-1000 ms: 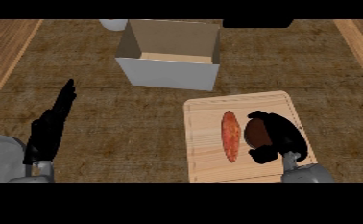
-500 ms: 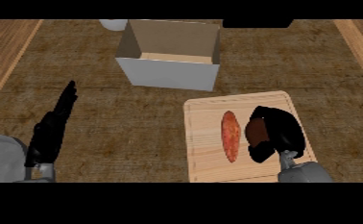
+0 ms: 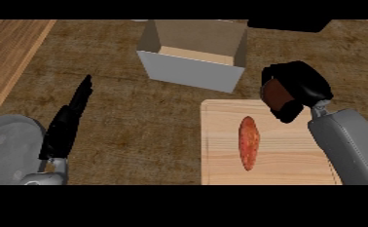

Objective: Pick the cupcake from the cutting board and place it in the cardboard box

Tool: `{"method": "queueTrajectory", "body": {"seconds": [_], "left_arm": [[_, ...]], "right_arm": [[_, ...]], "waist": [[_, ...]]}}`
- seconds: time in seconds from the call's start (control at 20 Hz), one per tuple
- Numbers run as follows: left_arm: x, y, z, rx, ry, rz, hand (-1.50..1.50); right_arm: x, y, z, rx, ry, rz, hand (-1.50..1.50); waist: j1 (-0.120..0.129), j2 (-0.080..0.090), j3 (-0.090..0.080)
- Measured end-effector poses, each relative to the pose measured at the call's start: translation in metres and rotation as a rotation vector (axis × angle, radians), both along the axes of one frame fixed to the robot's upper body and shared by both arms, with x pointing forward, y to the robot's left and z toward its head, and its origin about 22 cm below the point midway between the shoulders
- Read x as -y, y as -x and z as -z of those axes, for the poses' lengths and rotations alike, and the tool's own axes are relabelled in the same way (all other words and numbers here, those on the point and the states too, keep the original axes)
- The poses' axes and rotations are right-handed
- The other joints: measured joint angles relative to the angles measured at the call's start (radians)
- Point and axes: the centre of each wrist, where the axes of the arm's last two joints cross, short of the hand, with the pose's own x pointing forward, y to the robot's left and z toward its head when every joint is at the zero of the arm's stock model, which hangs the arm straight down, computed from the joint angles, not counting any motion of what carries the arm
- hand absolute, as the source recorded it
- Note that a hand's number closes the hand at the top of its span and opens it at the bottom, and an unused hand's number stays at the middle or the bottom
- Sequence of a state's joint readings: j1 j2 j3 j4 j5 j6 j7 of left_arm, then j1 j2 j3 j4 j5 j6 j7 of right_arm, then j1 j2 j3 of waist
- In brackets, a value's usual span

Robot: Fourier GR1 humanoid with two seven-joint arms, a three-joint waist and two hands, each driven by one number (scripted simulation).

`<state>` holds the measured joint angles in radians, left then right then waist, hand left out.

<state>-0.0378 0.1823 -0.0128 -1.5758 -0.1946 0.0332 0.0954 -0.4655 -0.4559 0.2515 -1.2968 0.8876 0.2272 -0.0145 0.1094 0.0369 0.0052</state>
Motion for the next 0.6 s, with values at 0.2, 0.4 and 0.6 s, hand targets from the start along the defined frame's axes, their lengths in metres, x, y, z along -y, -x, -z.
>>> {"method": "queueTrajectory", "body": {"seconds": [0.2, 0.4, 0.6], "left_arm": [[0.005, -0.006, -0.003, 0.011, 0.003, 0.017, 0.0], [0.006, -0.007, 0.0, 0.006, 0.001, 0.014, 0.0], [0.007, -0.008, 0.001, 0.0, 0.006, 0.011, 0.0]], "right_arm": [[0.027, -0.029, -0.03, 0.076, 0.001, -0.124, 1.5], [0.048, -0.055, -0.057, 0.112, -0.086, -0.22, 1.5], [0.052, -0.073, -0.074, 0.122, -0.303, -0.357, 1.5]], "waist": [[0.009, 0.006, 0.0], [0.006, 0.004, 0.0], [-0.004, 0.0, -0.001]]}}
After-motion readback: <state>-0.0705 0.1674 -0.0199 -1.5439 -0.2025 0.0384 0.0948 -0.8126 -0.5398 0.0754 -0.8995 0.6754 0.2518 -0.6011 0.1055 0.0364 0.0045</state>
